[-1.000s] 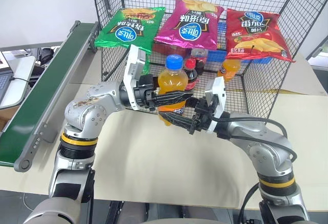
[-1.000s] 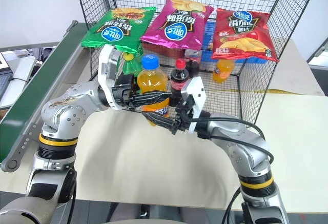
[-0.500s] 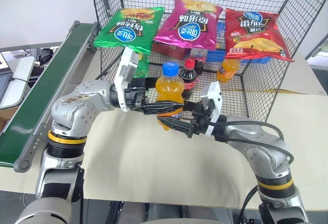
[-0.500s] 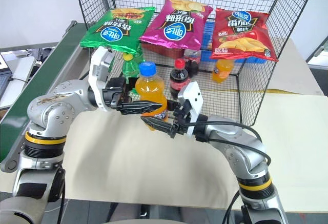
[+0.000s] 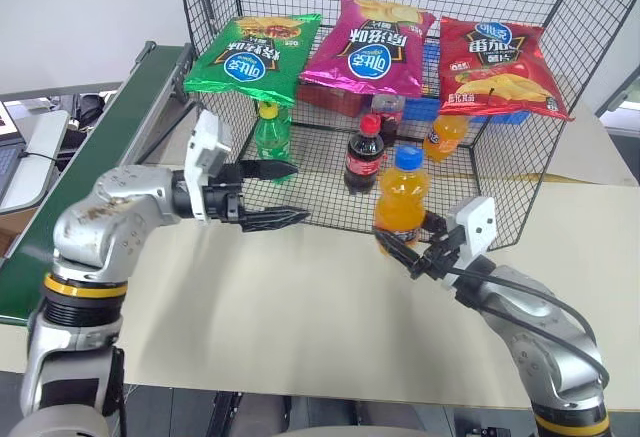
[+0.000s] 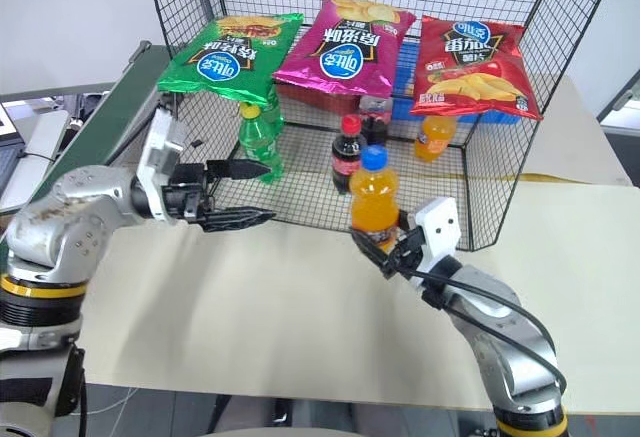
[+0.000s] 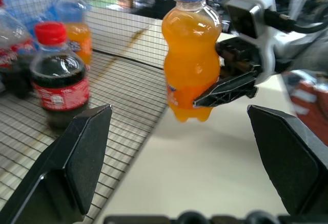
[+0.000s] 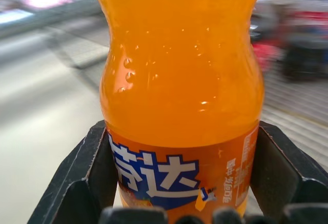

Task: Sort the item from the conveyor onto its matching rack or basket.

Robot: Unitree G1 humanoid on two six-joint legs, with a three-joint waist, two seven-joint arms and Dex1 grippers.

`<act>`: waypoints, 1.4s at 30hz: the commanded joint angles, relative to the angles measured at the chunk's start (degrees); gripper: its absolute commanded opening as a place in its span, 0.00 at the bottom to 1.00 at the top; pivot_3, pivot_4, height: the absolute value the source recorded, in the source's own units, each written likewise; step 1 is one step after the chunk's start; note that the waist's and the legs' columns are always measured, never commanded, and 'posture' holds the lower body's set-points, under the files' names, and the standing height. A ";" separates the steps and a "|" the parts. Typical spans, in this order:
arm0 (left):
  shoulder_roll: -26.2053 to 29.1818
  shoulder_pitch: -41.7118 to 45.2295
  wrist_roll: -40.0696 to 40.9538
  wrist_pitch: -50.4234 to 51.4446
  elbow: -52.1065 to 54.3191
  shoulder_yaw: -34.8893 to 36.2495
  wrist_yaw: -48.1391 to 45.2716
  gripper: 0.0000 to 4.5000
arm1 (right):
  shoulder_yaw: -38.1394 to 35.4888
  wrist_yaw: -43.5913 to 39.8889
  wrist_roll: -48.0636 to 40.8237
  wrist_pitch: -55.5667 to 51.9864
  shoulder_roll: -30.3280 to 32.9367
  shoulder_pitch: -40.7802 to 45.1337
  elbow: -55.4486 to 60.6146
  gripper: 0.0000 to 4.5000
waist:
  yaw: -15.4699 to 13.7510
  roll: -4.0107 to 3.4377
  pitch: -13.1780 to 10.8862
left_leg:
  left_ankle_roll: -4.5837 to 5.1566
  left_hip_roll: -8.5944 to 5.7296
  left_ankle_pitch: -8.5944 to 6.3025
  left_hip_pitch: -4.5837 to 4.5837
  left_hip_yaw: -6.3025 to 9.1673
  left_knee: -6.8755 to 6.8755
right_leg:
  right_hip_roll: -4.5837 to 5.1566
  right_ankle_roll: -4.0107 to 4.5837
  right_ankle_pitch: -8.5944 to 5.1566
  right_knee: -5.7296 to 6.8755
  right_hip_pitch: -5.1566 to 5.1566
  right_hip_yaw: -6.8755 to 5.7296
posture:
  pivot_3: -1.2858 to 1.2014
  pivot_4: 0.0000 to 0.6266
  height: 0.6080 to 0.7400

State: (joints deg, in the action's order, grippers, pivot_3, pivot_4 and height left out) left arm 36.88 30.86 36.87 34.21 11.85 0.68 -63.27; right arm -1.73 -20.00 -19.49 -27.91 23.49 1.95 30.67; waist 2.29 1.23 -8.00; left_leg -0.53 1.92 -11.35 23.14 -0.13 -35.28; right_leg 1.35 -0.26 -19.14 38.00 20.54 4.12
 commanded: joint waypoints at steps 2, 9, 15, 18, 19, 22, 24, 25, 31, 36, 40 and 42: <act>-3.57 -2.64 -3.03 -5.51 5.69 -1.16 4.40 1.00 | -3.23 8.46 9.38 9.31 -1.98 6.30 -9.39 0.69 | 0.03 -0.02 0.00 | 0.00 -0.02 0.00 -0.01 -0.04 0.00 | 0.01 0.00 0.00 0.00 0.00 0.06 | 0.52 0.24 1.00; -6.89 -4.08 -4.64 -6.91 6.65 -2.94 7.56 1.00 | -4.96 12.02 14.17 19.91 -3.37 16.05 -32.31 0.69 | 0.07 -0.10 0.01 | 0.00 -0.03 0.01 -0.01 -0.04 0.02 | -0.02 0.03 0.02 0.05 0.01 0.06 | 0.52 0.24 1.00; -7.26 -2.69 -5.08 -7.13 5.22 -3.10 7.34 1.00 | -6.81 13.17 14.38 29.69 -4.54 23.26 -49.31 0.69 | 0.28 -0.19 0.00 | 0.00 -0.03 0.01 -0.07 -0.08 0.00 | 0.01 0.03 0.02 0.07 -0.04 0.12 | 0.52 0.24 1.00; -7.28 -2.32 -5.24 -7.34 4.84 -2.96 7.22 1.00 | -8.17 12.87 12.68 33.36 -5.85 25.75 -53.65 0.69 | 0.20 -0.21 0.00 | -0.01 -0.04 0.01 -0.11 -0.06 0.01 | 0.01 0.03 0.02 0.07 -0.09 0.09 | 0.52 0.24 1.00; -7.28 -2.33 -5.22 -7.35 4.87 -2.95 7.23 1.00 | -8.49 12.58 12.23 34.17 -6.30 26.29 -54.51 0.69 | 0.24 -0.21 0.00 | -0.01 -0.03 0.01 -0.10 -0.06 0.02 | 0.01 0.03 0.02 0.07 -0.09 0.09 | 0.52 0.24 1.00; -7.64 -2.38 -4.17 -6.23 5.31 -2.59 7.86 1.00 | -9.38 11.66 10.65 36.41 -8.02 27.53 -56.33 0.69 | 0.27 -0.22 0.00 | -0.01 -0.02 0.01 -0.09 -0.06 0.03 | 0.01 0.04 0.02 0.07 -0.08 0.09 | 0.52 0.24 1.00; -7.94 -2.23 -3.46 -5.34 5.33 -2.23 8.42 1.00 | -9.67 10.44 9.31 37.39 -9.42 28.20 -57.10 0.69 | 0.32 -0.23 0.00 | -0.01 -0.02 0.01 -0.10 -0.06 0.03 | 0.02 0.04 0.03 0.08 -0.09 0.09 | 0.52 0.24 1.00; -7.97 -2.24 -3.44 -5.26 5.40 -2.24 8.43 1.00 | -9.75 10.01 8.77 37.86 -10.17 28.54 -57.63 0.69 | 0.41 -0.23 0.00 | -0.01 -0.01 0.02 -0.10 -0.07 0.03 | 0.02 0.04 0.03 0.08 -0.09 0.09 | 0.52 0.24 1.00; -8.18 -2.38 -3.62 -5.64 5.63 -2.55 8.28 1.00 | -9.71 9.57 8.85 40.15 -11.60 30.51 -62.47 0.69 | 0.30 -0.28 -0.02 | -0.02 -0.02 0.02 -0.12 -0.06 0.03 | 0.03 0.04 0.03 0.10 -0.09 0.08 | 0.52 0.24 1.00; -8.15 -2.54 -3.94 -6.09 5.53 -2.38 8.38 1.00 | -9.06 10.86 10.76 41.38 -10.77 30.82 -65.00 0.92 | 0.21 -0.29 -0.02 | -0.02 -0.03 0.02 -0.11 -0.06 0.03 | 0.05 0.04 0.03 0.10 -0.09 0.07 | 0.52 0.24 1.00; -8.10 -3.09 -4.04 -6.23 5.85 -2.37 8.57 1.00 | -8.75 11.20 11.69 41.64 -10.36 29.80 -64.54 0.99 | 0.33 -0.29 -0.01 | -0.02 -0.02 0.02 -0.15 -0.06 0.03 | 0.05 0.04 0.03 0.10 -0.12 0.07 | 0.52 0.24 1.00; -8.03 -3.39 -4.04 -6.27 6.01 -2.40 8.60 1.00 | -8.67 11.46 12.19 41.59 -10.18 29.17 -63.89 0.99 | 0.33 -0.29 -0.01 | -0.02 -0.01 0.02 -0.19 -0.06 0.03 | 0.04 0.04 0.03 0.11 -0.15 0.07 | 0.52 0.24 1.00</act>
State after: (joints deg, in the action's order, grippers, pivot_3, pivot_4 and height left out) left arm 28.77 27.32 31.98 28.82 15.92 -2.64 -54.73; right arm -9.92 -9.23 -7.80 12.09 12.58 31.16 -35.14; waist 2.62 0.94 -8.02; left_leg -0.55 1.91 -11.33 22.95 -0.18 -35.25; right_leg 1.39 -0.21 -19.12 38.10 20.38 4.19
